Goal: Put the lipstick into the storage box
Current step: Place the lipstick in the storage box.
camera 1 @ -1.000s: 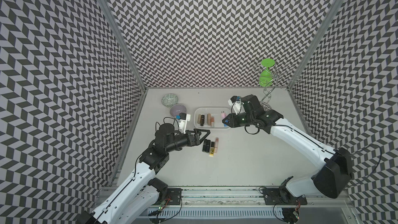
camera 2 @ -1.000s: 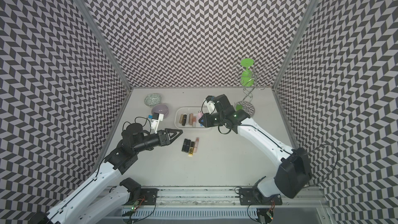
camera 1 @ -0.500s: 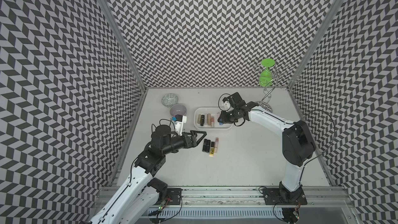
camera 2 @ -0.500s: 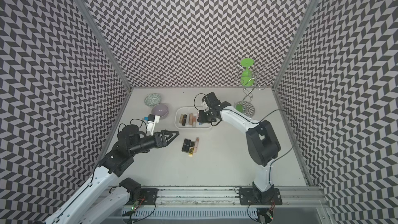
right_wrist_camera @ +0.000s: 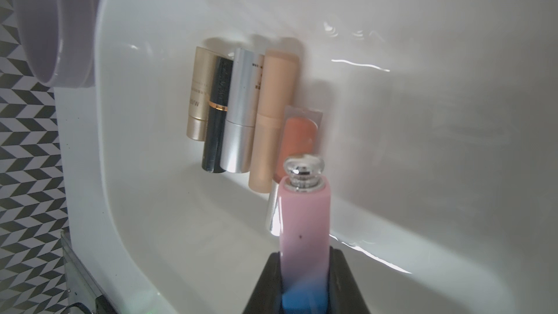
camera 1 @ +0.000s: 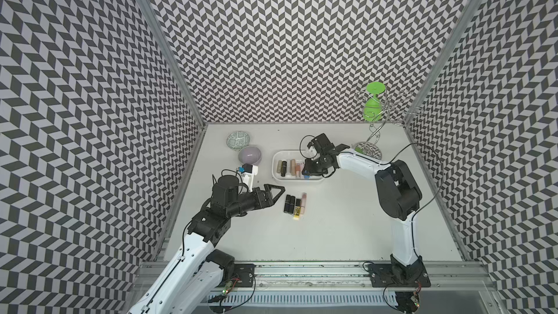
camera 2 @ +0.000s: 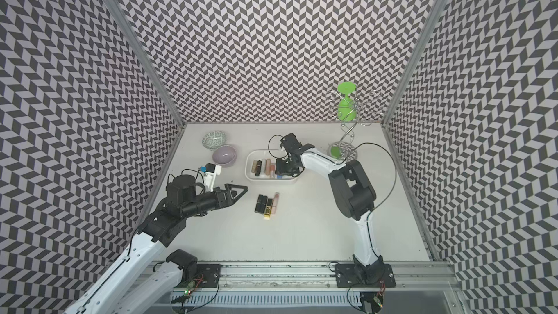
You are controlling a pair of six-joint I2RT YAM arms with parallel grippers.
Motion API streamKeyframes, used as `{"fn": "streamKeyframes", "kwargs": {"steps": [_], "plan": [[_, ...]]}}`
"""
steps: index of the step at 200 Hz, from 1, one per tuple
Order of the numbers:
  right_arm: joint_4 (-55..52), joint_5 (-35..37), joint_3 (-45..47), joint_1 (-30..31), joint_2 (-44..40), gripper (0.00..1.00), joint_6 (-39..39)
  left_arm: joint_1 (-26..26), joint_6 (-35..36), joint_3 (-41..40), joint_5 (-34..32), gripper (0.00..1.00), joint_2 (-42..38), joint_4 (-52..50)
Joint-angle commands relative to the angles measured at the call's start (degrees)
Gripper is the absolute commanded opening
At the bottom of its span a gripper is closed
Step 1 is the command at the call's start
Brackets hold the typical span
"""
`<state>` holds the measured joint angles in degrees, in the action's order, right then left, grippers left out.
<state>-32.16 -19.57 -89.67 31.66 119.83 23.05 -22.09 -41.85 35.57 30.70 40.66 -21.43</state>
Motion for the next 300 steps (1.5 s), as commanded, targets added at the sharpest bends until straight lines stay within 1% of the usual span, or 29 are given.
{"fn": "streamKeyframes", "kwargs": {"steps": [1, 69, 116, 170, 196, 208, 249, 300], "plan": [[2.9, -0.9, -2.1, -0.5, 1.7, 0.16, 0.1, 0.5, 1.0, -0.3, 0.0, 0.99, 0.1, -0.8], [3.1, -1.3, -4.0, -1.4, 4.8, 0.16, 0.2, 1.5, 3.7, 1.5, 2.1, 0.99, 5.5, 0.1], [3.9, -1.9, -3.7, -1.8, 5.4, 0.21, 0.6, 1.5, 3.9, 1.3, 3.3, 0.99, 6.9, 0.7], [4.4, -2.7, -3.4, -1.8, 6.0, 0.30, 0.8, 1.5, 3.6, 0.9, 3.4, 0.99, 6.3, 0.1], [3.9, -2.7, -4.4, -1.8, 5.9, 0.40, 0.9, 1.5, 3.6, 0.8, 3.1, 0.99, 5.6, -0.2], [3.4, -2.6, -4.8, -1.8, 5.9, 0.42, 0.9, 1.6, 3.6, 0.7, 3.0, 0.99, 5.2, -0.3], [2.9, -2.7, -3.8, -1.9, 3.4, 0.45, 1.4, 1.7, 3.1, 0.1, 2.5, 0.99, 3.3, -0.6], [2.9, -2.9, -1.4, -1.7, -4.9, 0.45, 2.5, 1.8, 1.7, -0.5, 2.6, 0.99, 1.9, 0.3]]}}
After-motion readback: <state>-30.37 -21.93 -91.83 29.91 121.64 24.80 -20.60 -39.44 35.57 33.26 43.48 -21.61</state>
